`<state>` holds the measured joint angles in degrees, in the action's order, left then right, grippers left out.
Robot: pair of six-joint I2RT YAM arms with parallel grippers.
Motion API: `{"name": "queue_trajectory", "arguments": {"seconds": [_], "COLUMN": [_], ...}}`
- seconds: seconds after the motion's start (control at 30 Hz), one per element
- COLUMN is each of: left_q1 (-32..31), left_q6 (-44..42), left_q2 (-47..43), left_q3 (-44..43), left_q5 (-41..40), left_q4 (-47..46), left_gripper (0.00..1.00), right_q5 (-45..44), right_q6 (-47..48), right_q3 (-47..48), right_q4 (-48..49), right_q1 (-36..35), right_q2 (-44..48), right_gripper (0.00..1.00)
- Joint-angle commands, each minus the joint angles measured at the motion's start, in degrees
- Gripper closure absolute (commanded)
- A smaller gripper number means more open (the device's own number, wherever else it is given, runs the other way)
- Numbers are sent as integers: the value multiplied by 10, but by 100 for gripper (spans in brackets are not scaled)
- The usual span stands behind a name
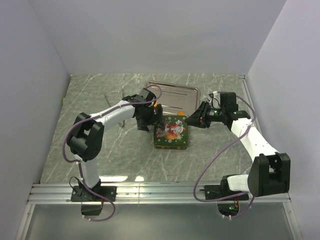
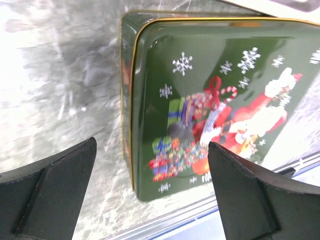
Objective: Pack the cookies
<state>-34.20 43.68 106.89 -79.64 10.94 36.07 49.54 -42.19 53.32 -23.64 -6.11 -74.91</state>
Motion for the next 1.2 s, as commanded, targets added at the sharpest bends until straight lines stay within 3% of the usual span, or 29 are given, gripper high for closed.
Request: {"name": "queue_trajectory", "arguments": {"seconds": [0.0,0.3,0.47,0.83,1.0,1.1,1.17], "left_q1": [7,33,42,42,42,42,42], "left_q6": [-18,-32,-58,-75,-139,-174,-201], "left_q2": [-57,-169,-287,-630,-736,-782,-803], "left_q3": [-9,-15,18,271,386,443,491], "left_q5": [-35,-64,-98,-271,-311,-370,-418], "left_q4": [20,43,-12,-212,-295,-311,-342], "left_gripper": [0,1,1,1,2,6,8], "right_q5": [-21,-41,-45,-70,-120,-165,-187], "right_q6": [27,45,53,35,34,23,12], "right_q3": [33,34,46,13,6,5,-11], "right_q4": [-46,-100,-128,-105,-108,-106,-76], "right_q1": [2,1,0,-14,-17,-17,-19], "right_q2": [36,107,164,326,367,385,410], "right_gripper": [65,57,55,37,35,10,5]}}
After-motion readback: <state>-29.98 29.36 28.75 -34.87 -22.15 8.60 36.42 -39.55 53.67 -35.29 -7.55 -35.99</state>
